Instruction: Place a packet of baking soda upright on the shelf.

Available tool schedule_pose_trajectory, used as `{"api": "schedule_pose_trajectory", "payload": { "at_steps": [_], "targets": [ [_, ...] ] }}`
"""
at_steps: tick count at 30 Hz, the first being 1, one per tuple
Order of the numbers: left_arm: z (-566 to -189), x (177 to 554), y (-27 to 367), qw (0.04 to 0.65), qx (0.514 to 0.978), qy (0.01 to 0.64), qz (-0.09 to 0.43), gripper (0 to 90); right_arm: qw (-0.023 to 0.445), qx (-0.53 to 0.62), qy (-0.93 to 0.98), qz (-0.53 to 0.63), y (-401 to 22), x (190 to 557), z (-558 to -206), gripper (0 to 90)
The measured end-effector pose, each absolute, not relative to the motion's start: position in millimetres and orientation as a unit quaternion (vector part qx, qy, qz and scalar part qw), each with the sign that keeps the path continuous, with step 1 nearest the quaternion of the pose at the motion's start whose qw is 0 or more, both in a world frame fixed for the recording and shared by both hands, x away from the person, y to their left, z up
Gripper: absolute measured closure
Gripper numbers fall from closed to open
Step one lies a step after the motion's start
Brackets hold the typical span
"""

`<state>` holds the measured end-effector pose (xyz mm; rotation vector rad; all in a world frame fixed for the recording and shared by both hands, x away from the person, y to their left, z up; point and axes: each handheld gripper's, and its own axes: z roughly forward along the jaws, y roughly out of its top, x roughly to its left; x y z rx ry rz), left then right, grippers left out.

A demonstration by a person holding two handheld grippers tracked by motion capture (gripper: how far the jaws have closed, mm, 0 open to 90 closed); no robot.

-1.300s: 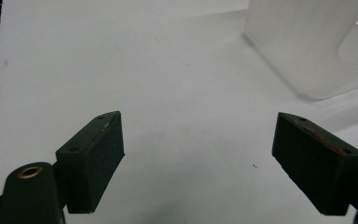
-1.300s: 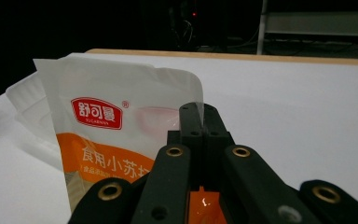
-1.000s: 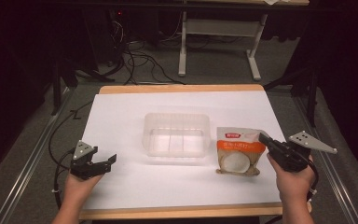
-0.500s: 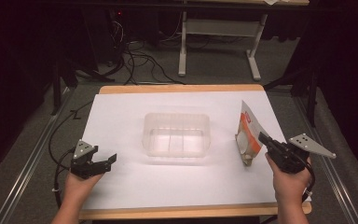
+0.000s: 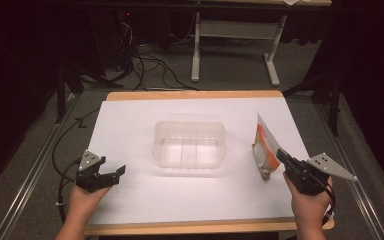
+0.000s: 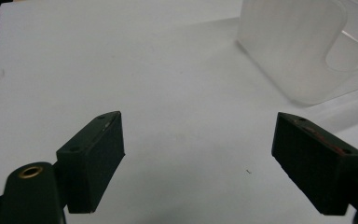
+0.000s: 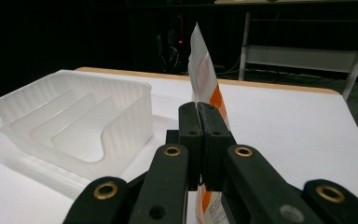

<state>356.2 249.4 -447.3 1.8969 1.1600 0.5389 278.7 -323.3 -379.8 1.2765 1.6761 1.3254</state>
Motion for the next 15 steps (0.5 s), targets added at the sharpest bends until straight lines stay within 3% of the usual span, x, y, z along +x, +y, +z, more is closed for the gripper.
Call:
{"api": "schedule_pose_trajectory", "payload": {
  "at_steps": [15],
  "targets": [
    [-448,356,248,0.412,0.759,0.458,0.212,17.1,0.315,0.484,0.659,0.482,-315,285,-390,81.2]
  ]
}}
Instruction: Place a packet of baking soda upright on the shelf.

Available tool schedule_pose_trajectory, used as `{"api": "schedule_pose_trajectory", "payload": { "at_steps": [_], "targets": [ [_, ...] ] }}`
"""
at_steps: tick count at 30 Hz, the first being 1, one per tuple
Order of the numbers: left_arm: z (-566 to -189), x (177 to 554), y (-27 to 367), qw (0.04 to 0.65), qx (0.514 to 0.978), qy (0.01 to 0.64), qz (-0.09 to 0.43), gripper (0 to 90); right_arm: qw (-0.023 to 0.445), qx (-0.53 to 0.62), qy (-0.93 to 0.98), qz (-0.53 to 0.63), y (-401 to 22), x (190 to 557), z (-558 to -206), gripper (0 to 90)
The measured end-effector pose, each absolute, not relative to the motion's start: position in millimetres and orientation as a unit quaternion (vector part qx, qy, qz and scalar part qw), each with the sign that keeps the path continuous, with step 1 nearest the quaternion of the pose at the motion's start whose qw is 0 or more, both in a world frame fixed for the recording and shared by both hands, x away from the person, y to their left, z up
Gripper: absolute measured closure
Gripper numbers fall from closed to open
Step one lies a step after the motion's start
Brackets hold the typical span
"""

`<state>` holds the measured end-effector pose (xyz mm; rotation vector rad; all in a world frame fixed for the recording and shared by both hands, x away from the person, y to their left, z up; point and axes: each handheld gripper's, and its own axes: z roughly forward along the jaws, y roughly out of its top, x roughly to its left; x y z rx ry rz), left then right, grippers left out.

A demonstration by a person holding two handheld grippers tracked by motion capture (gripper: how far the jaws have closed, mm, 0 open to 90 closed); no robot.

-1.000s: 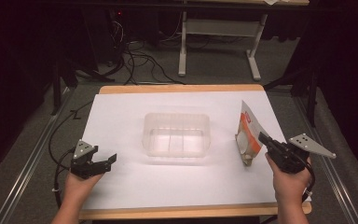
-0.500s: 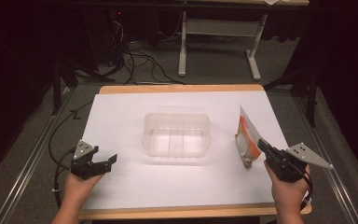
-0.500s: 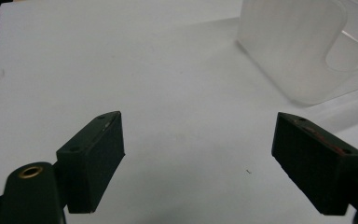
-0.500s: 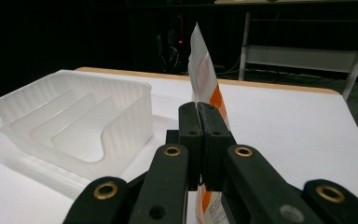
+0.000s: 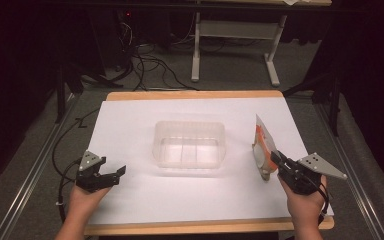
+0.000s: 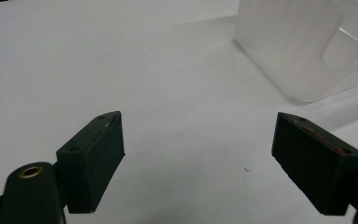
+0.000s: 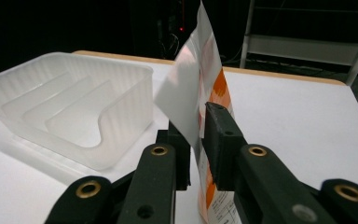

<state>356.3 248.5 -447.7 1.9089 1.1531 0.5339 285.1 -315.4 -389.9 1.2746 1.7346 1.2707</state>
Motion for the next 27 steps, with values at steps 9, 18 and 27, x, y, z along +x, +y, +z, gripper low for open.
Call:
{"api": "schedule_pose_trajectory", "payload": {
  "at_steps": [9,18,27],
  "targets": [
    [-449,356,247,0.411,0.76,0.457,0.211,17.1,0.323,0.493,0.667,0.457,-310,295,-399,70.2],
    [-450,357,246,0.407,0.763,0.455,0.21,17.2,0.322,0.506,0.661,0.451,-316,309,-409,68.7],
    [-451,357,245,0.404,0.766,0.455,0.21,17.1,0.329,0.518,0.653,0.443,-316,318,-413,75.3]
  ]
}}
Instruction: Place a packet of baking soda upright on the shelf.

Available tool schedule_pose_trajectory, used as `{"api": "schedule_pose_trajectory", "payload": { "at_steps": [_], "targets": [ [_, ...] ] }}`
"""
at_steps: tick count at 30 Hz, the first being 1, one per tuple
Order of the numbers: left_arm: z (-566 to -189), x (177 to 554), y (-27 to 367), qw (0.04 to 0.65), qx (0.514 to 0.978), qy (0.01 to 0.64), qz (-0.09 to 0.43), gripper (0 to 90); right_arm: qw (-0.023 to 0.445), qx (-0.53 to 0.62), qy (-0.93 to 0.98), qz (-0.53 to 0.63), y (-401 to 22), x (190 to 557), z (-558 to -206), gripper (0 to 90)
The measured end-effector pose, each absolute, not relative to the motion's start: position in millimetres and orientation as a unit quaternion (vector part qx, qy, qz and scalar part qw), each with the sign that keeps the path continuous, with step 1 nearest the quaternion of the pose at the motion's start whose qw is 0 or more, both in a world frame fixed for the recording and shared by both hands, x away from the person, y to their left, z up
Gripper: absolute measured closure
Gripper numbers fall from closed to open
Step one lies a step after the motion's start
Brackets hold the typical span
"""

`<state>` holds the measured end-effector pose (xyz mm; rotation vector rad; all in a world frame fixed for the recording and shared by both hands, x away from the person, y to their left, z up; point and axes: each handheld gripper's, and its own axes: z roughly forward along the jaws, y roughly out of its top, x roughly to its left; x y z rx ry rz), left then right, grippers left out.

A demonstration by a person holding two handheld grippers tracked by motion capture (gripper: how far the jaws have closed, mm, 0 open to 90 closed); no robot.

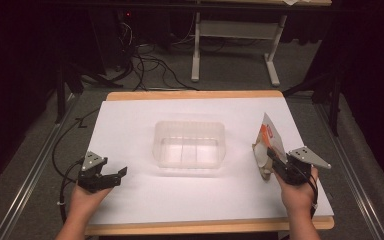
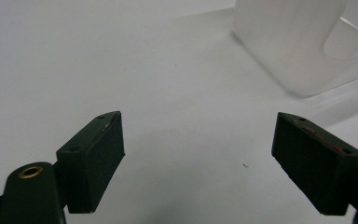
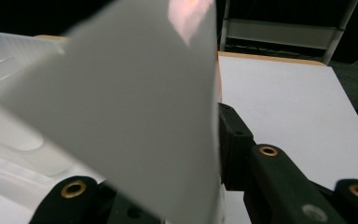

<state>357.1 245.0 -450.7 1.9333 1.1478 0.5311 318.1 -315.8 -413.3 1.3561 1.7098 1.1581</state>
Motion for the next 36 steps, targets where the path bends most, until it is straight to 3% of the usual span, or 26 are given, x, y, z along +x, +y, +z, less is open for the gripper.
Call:
{"api": "schedule_pose_trajectory", "payload": {
  "at_steps": [12,36],
  "targets": [
    [-450.8,356.4,243.7,0.404,0.765,0.454,0.212,17.2,0.312,0.529,0.648,0.45,-319.2,320.8,-415.6,88.7],
    [-450.5,356.0,243.8,0.406,0.765,0.453,0.211,17.2,0.311,0.531,0.652,0.443,-316.6,321.0,-412.8,90.0]
  ]
}}
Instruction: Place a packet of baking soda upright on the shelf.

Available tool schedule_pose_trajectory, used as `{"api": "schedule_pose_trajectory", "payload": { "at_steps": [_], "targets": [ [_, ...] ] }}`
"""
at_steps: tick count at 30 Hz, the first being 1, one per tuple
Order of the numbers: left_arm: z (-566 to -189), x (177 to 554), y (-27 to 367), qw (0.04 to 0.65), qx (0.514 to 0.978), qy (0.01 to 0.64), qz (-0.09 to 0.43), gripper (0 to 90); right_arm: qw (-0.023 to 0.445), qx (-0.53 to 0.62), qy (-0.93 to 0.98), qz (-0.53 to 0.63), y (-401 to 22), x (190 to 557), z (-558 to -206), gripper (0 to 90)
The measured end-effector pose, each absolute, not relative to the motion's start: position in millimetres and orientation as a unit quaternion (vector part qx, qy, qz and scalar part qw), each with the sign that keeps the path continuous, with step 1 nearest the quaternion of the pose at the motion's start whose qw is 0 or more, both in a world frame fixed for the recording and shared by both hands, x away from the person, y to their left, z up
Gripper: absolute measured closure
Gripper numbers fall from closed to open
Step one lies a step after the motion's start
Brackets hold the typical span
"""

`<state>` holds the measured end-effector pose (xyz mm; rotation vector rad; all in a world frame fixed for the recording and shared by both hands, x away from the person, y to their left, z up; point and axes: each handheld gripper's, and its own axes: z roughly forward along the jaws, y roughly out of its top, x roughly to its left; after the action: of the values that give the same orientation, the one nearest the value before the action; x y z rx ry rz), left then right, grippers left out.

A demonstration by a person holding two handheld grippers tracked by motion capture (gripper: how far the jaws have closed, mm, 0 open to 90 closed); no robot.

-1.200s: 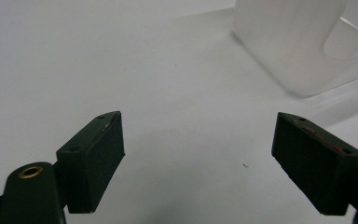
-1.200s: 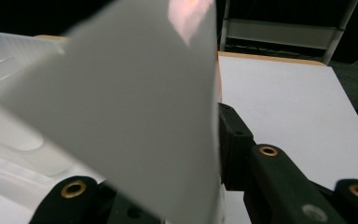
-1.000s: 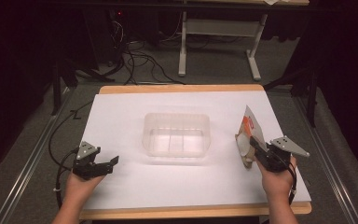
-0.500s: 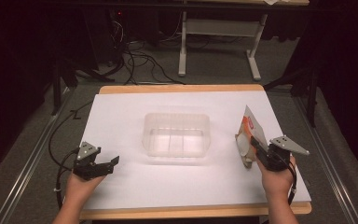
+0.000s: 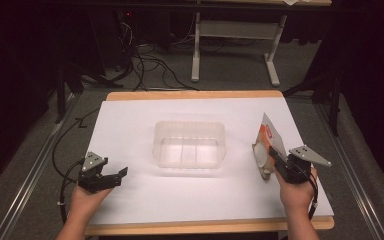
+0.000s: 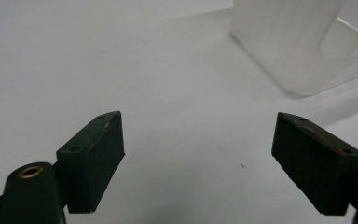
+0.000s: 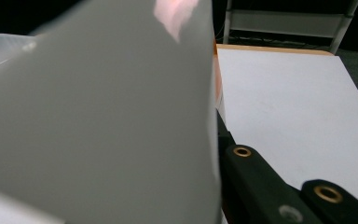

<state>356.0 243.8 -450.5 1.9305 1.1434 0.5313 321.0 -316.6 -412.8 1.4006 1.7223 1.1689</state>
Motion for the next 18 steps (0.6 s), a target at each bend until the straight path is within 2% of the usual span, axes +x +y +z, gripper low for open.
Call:
{"api": "schedule_pose_trajectory", "payload": {
  "at_steps": [18],
  "targets": [
    [-449.8,356.0,245.4,0.407,0.765,0.453,0.21,17.1,0.329,0.516,0.649,0.452,-316.7,313.2,-406.6,90.0]
  ]
}}
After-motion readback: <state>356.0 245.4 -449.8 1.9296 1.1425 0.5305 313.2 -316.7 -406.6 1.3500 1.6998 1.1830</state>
